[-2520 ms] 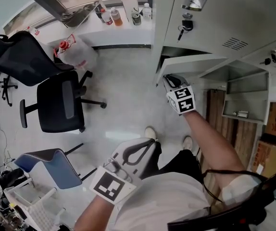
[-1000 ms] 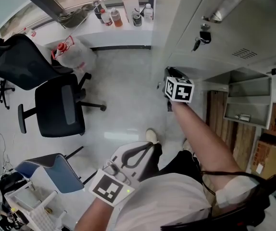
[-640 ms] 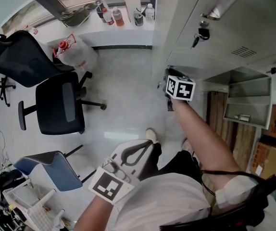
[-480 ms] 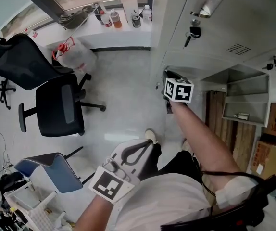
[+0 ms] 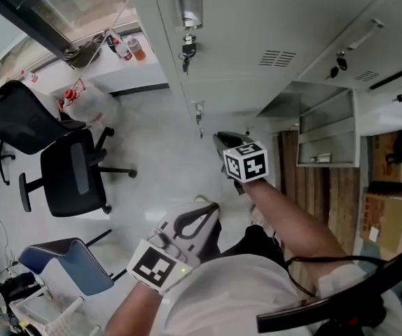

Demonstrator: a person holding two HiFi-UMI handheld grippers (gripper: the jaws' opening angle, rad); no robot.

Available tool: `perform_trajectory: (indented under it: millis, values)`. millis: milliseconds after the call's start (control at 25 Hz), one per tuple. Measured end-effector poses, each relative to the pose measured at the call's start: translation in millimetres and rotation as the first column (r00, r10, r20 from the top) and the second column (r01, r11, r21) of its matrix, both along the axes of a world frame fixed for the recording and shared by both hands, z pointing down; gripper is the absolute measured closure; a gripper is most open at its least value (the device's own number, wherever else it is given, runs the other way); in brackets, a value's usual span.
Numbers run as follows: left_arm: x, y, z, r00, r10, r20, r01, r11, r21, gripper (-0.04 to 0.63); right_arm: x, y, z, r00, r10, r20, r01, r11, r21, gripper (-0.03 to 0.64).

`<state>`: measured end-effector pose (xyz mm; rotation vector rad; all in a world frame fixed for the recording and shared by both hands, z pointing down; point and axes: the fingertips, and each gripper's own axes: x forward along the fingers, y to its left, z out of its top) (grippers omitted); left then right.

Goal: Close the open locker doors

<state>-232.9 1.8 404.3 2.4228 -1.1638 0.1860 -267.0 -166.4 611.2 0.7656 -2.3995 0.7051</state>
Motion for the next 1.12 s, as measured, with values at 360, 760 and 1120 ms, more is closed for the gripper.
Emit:
perform_trajectory:
  millis: [360,760,1120]
  values:
    - [117.9,-10.3,-21.1,0.997,0.079,0.016,-0.079,0.997,0.02,0.584,146.4,67.3,-45.4,0.988,-0.137,0.07,0.133,0.989,0.058,0.574]
    - [263.1,-16.2,-35.5,0.978,0.204,0.041,-0.206,0.978,0.03,0.584,334.3,78.6,-65.2,0.994,-0.1,0.054,0.091,0.984,0.156,0.572]
    - [343.6,-19.6,-17.4,0.956,0.28,0.086,-0.28,0.96,-0.011,0.584,445.0,59.8,-43.6,0.999,-0.052,-0.004,0.052,0.979,0.197,0.572]
